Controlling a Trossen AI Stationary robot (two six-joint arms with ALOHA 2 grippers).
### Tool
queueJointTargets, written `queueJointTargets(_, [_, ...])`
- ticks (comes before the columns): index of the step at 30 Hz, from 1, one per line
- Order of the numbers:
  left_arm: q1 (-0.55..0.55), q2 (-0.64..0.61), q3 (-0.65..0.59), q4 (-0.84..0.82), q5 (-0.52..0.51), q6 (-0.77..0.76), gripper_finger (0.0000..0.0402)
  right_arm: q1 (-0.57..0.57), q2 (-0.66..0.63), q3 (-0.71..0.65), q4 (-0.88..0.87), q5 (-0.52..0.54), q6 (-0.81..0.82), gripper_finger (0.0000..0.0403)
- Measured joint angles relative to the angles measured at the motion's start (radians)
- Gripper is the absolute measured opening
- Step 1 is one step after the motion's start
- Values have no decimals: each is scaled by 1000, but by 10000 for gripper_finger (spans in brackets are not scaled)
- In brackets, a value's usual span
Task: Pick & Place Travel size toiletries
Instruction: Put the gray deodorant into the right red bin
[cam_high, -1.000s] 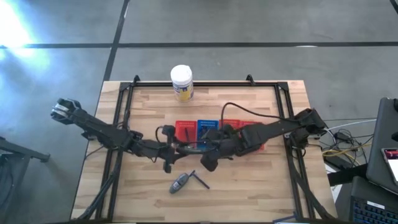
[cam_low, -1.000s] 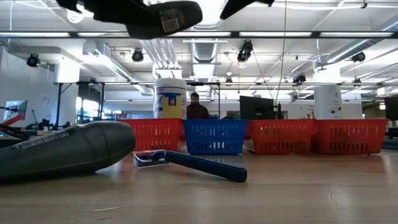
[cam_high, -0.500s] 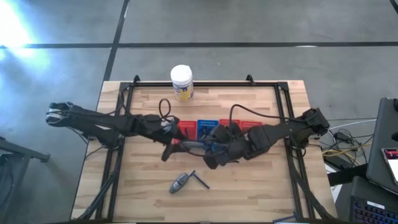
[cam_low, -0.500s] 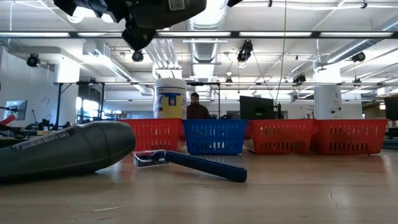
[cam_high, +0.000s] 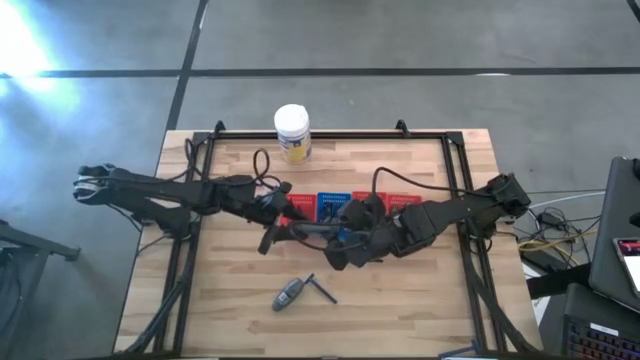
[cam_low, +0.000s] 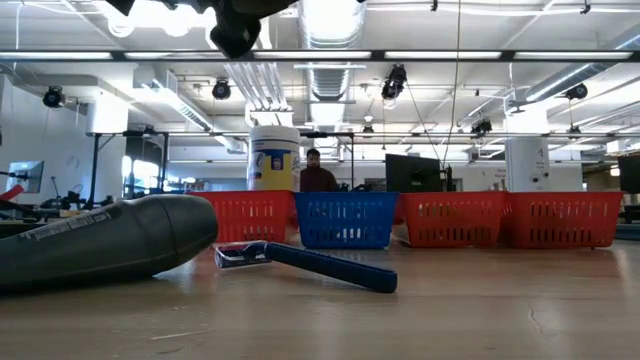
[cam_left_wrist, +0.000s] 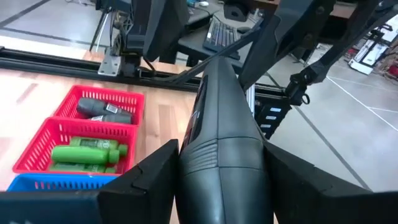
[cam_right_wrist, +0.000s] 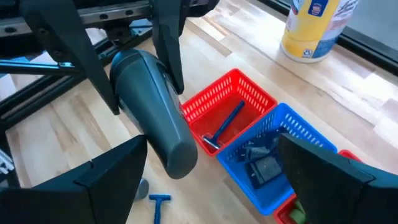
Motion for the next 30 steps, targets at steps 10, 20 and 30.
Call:
queueJointTargets(10, [3, 0, 14, -2, 19, 4, 206, 0, -2, 0, 9, 0, -48, 351])
queueJointTargets(20, [4, 0, 21, 73, 98, -35, 206, 0, -2, 0, 179, -25, -198, 337])
queueJointTargets(30, [4, 0, 26, 152, 136, -103, 206, -4, 0, 0, 258, -82, -241, 326])
